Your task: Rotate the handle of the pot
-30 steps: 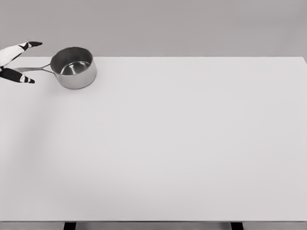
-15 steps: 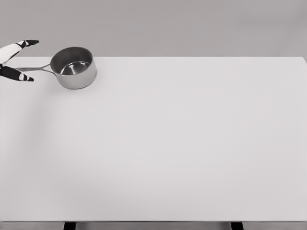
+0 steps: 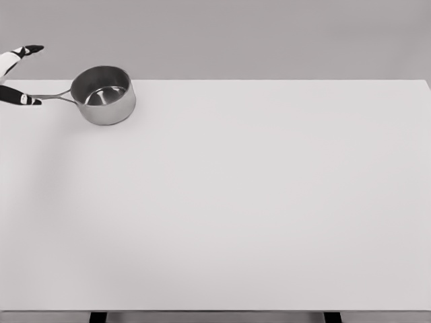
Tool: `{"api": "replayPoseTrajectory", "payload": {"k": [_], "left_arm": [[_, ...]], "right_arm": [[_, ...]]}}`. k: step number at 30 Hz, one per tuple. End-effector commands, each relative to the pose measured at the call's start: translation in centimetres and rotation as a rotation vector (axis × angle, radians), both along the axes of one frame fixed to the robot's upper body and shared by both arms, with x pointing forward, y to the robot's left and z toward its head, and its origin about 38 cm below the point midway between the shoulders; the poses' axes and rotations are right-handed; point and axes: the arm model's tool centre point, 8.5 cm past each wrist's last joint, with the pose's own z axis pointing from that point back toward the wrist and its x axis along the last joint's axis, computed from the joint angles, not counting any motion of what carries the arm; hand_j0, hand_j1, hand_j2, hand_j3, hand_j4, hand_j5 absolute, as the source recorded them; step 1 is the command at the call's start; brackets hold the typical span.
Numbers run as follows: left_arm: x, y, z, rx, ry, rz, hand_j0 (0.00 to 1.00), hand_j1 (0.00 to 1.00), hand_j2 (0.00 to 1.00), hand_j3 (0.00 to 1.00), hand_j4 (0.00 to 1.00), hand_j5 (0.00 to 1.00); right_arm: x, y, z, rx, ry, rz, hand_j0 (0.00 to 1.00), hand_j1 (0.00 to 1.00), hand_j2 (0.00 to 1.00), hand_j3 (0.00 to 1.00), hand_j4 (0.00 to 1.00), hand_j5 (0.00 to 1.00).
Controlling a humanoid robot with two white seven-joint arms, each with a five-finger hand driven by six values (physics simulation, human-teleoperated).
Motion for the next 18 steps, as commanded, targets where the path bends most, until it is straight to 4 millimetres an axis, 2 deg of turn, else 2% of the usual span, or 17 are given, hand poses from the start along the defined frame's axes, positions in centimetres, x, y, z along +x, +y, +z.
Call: {"api": "replayPoseTrajectory", "payload": {"k": [1, 11, 15, 18], "left_arm": [[0.1, 0.1, 0.3, -0.020, -0.043, 0.027, 1.00, 1.00, 1.00, 1.00, 1.00, 1.00], [-0.4, 0.8, -0.2, 0.008, -0.016, 0.028, 1.00, 1.00, 1.00, 1.00, 1.00, 1.00], [-0.2, 0.4, -0.4, 0.184, 0.034, -0.019, 1.00, 1.00, 1.00, 1.00, 1.00, 1.00], [-0.6, 0.9, -0.9, 0.268, 0.069, -0.030, 1.00, 1.00, 1.00, 1.00, 1.00, 1.00]], "right_arm": [[0.0, 0.0, 0.0, 0.000, 0.000, 0.000, 1.00, 1.00, 1.00, 1.00, 1.00, 1.00], [0.0, 0.0, 0.0, 0.000, 0.000, 0.000, 1.00, 1.00, 1.00, 1.00, 1.00, 1.00], [0.0, 0.0, 0.0, 0.000, 0.000, 0.000, 1.00, 1.00, 1.00, 1.00, 1.00, 1.00], [0.0, 0.0, 0.0, 0.000, 0.000, 0.000, 1.00, 1.00, 1.00, 1.00, 1.00, 1.00]]}}
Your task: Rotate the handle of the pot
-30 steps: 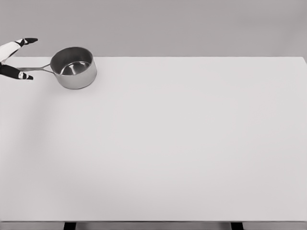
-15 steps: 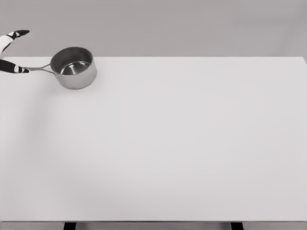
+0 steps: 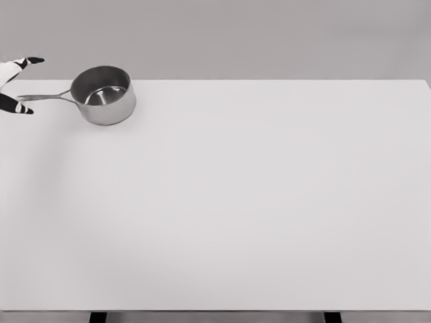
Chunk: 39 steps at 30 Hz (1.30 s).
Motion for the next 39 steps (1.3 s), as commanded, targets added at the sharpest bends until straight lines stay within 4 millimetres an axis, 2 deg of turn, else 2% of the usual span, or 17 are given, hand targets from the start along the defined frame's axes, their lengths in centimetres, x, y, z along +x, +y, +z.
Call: {"api": "replayPoseTrajectory", "payload": {"k": [1, 3, 5, 7, 8, 12, 14, 24, 39], "left_arm": [[-0.1, 0.1, -0.2, 0.111, 0.031, -0.023, 1.00, 1.00, 1.00, 1.00, 1.00, 1.00], [0.4, -0.9, 0.6, 0.150, -0.001, -0.055, 1.00, 1.00, 1.00, 1.00, 1.00, 1.00], [1.4, -3.2, 0.7, 0.202, -0.005, -0.109, 1.00, 1.00, 1.00, 1.00, 1.00, 1.00], [1.5, -3.1, 0.6, 0.191, -0.008, -0.098, 1.00, 1.00, 1.00, 1.00, 1.00, 1.00], [1.8, -3.9, 0.4, 0.183, -0.007, -0.108, 1.00, 1.00, 1.00, 1.00, 1.00, 1.00], [1.5, -3.3, -0.9, 0.159, 0.016, -0.075, 1.00, 1.00, 1.00, 1.00, 1.00, 1.00], [1.6, -2.6, -0.5, 0.144, -0.007, -0.044, 1.00, 1.00, 1.00, 1.00, 1.00, 1.00], [2.0, -3.1, -0.5, 0.098, -0.113, -0.009, 1.00, 1.00, 1.00, 1.00, 1.00, 1.00], [2.1, -2.7, -0.3, 0.093, -0.122, 0.033, 1.00, 1.00, 1.00, 1.00, 1.00, 1.00]], "right_arm": [[0.0, 0.0, 0.0, 0.000, 0.000, 0.000, 1.00, 1.00, 1.00, 1.00, 1.00, 1.00], [0.0, 0.0, 0.0, 0.000, 0.000, 0.000, 1.00, 1.00, 1.00, 1.00, 1.00, 1.00], [0.0, 0.0, 0.0, 0.000, 0.000, 0.000, 1.00, 1.00, 1.00, 1.00, 1.00, 1.00], [0.0, 0.0, 0.0, 0.000, 0.000, 0.000, 1.00, 1.00, 1.00, 1.00, 1.00, 1.00], [0.0, 0.0, 0.0, 0.000, 0.000, 0.000, 1.00, 1.00, 1.00, 1.00, 1.00, 1.00], [0.0, 0.0, 0.0, 0.000, 0.000, 0.000, 1.00, 1.00, 1.00, 1.00, 1.00, 1.00], [0.0, 0.0, 0.0, 0.000, 0.000, 0.000, 1.00, 1.00, 1.00, 1.00, 1.00, 1.00], [0.0, 0.0, 0.0, 0.000, 0.000, 0.000, 1.00, 1.00, 1.00, 1.00, 1.00, 1.00], [0.0, 0.0, 0.0, 0.000, 0.000, 0.000, 1.00, 1.00, 1.00, 1.00, 1.00, 1.00]]}}
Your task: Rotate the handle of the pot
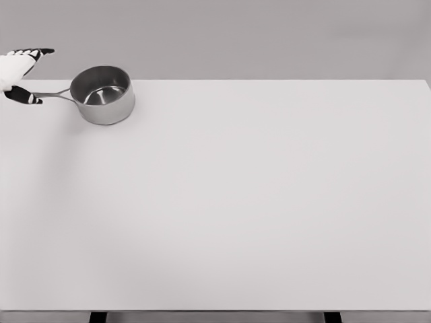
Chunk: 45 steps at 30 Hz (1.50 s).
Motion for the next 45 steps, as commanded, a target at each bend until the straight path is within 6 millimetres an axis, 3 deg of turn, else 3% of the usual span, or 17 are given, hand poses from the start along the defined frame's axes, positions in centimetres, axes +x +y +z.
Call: {"api": "replayPoseTrajectory", "payload": {"k": [1, 22, 45], "left_arm": [[0.03, 0.17, 0.21, -0.014, -0.010, 0.013, 1.00, 1.00, 1.00, 1.00, 1.00, 1.00], [0.15, 0.53, 0.50, -0.023, -0.026, 0.047, 1.00, 1.00, 1.00, 1.00, 1.00, 1.00], [0.73, -0.38, 0.87, -0.031, -0.035, 0.041, 1.00, 1.00, 1.00, 1.00, 1.00, 1.00]], "right_arm": [[0.00, 0.00, 0.00, 0.000, 0.000, 0.000, 1.00, 1.00, 1.00, 1.00, 1.00, 1.00], [0.00, 0.00, 0.00, 0.000, 0.000, 0.000, 1.00, 1.00, 1.00, 1.00, 1.00, 1.00], [0.00, 0.00, 0.00, 0.000, 0.000, 0.000, 1.00, 1.00, 1.00, 1.00, 1.00, 1.00]]}}
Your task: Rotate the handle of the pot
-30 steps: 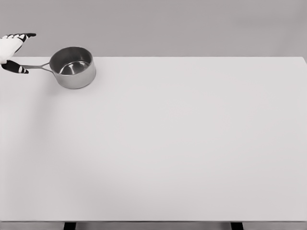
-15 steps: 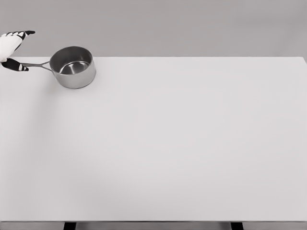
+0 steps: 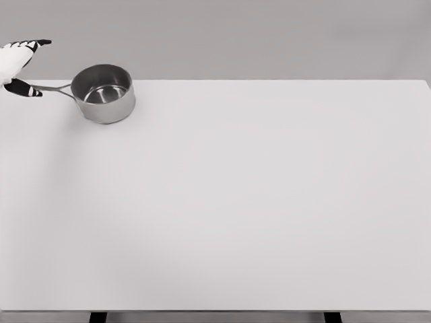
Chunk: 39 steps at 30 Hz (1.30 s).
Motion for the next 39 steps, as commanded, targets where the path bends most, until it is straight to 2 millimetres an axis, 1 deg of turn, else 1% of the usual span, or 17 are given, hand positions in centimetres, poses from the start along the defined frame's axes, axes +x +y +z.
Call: {"api": "replayPoseTrajectory", "payload": {"k": [1, 14, 21, 22, 24, 25, 27, 28, 29, 30, 31, 32, 33, 34, 36, 38, 39], "left_arm": [[0.0, 0.0, 0.1, -0.009, -0.006, 0.003, 1.00, 1.00, 1.00, 1.00, 1.00, 1.00], [-0.4, 0.5, -0.5, -0.001, 0.020, 0.007, 1.00, 1.00, 1.00, 1.00, 1.00, 1.00], [-1.3, 2.0, -0.7, 0.015, 0.089, -0.014, 1.00, 1.00, 1.00, 1.00, 1.00, 1.00], [-1.3, 1.9, -0.1, 0.008, 0.069, -0.043, 1.00, 1.00, 1.00, 1.00, 1.00, 1.00], [-2.2, 4.9, 2.1, -0.004, 0.021, 0.009, 1.00, 1.00, 1.00, 1.00, 1.00, 1.00], [-2.2, 5.0, 2.7, -0.046, -0.011, 0.013, 1.00, 1.00, 1.00, 1.00, 1.00, 1.00], [-2.8, 6.2, 6.6, -0.034, -0.106, -0.006, 1.00, 1.00, 1.00, 1.00, 1.00, 1.00], [-3.7, 7.0, 9.5, -0.034, -0.178, -0.028, 1.00, 1.00, 1.00, 1.00, 1.00, 1.00], [-4.5, 7.0, 10.6, -0.064, -0.221, -0.058, 1.00, 1.00, 1.00, 1.00, 1.00, 1.00], [-5.4, 5.5, 11.2, -0.105, -0.261, -0.130, 1.00, 1.00, 1.00, 1.00, 1.00, 1.00], [-6.2, 2.8, 12.8, -0.120, -0.312, -0.240, 1.00, 1.00, 1.00, 1.00, 1.00, 1.00], [-7.9, 0.2, 13.6, -0.144, -0.332, -0.351, 1.00, 1.00, 1.00, 1.00, 1.00, 1.00], [-9.5, -2.4, 11.6, -0.216, -0.297, -0.439, 1.00, 1.00, 1.00, 1.00, 1.00, 1.00], [-11.0, -6.3, 10.5, -0.259, -0.276, -0.560, 1.00, 1.00, 1.00, 1.00, 1.00, 1.00], [-13.4, -12.0, 9.4, -0.241, -0.209, -0.751, 1.00, 1.00, 1.00, 1.00, 1.00, 1.00], [-16.3, -14.6, 10.3, -0.166, -0.182, -0.879, 1.00, 1.00, 1.00, 1.00, 1.00, 1.00], [-16.9, -15.7, 10.4, -0.132, -0.193, -0.918, 1.00, 1.00, 1.00, 1.00, 1.00, 1.00]], "right_arm": [[0.0, 0.0, 0.0, 0.000, 0.000, 0.002, 1.00, 1.00, 1.00, 1.00, 1.00, 1.00], [0.0, 0.0, 0.0, 0.000, 0.000, 0.000, 1.00, 1.00, 1.00, 1.00, 1.00, 1.00], [0.0, 0.0, 0.0, 0.000, 0.000, 0.000, 1.00, 1.00, 1.00, 1.00, 1.00, 1.00], [0.0, 0.0, 0.0, 0.000, 0.000, 0.000, 1.00, 1.00, 1.00, 1.00, 1.00, 1.00], [0.0, 0.0, 0.0, 0.000, 0.000, 0.000, 1.00, 1.00, 1.00, 1.00, 1.00, 1.00], [0.0, 0.0, 0.0, 0.000, 0.000, 0.000, 1.00, 1.00, 1.00, 1.00, 1.00, 1.00], [0.0, 0.0, 0.0, 0.002, 0.000, 0.000, 1.00, 1.00, 1.00, 1.00, 1.00, 1.00], [0.0, 0.0, 0.0, 0.000, 0.000, 0.000, 1.00, 1.00, 1.00, 1.00, 1.00, 1.00], [0.0, 0.0, 0.0, 0.000, 0.000, 0.000, 1.00, 1.00, 1.00, 1.00, 1.00, 1.00], [0.0, 0.0, 0.0, 0.002, 0.000, 0.000, 1.00, 1.00, 1.00, 1.00, 1.00, 1.00], [0.0, 0.0, 0.0, 0.000, 0.000, 0.000, 1.00, 1.00, 1.00, 1.00, 1.00, 1.00], [0.0, 0.0, 0.0, 0.000, 0.000, 0.000, 1.00, 1.00, 1.00, 1.00, 1.00, 1.00], [0.0, 0.0, 0.0, 0.000, 0.000, 0.000, 1.00, 1.00, 1.00, 1.00, 1.00, 1.00], [0.0, 0.0, 0.0, 0.000, 0.000, 0.000, 1.00, 1.00, 1.00, 1.00, 1.00, 1.00], [0.0, 0.0, 0.0, 0.000, 0.000, 0.000, 1.00, 1.00, 1.00, 1.00, 1.00, 1.00], [0.0, 0.0, 0.0, 0.000, 0.000, 0.000, 1.00, 1.00, 1.00, 1.00, 1.00, 1.00], [0.0, 0.0, 0.0, 0.000, 0.000, 0.000, 1.00, 1.00, 1.00, 1.00, 1.00, 1.00]]}}
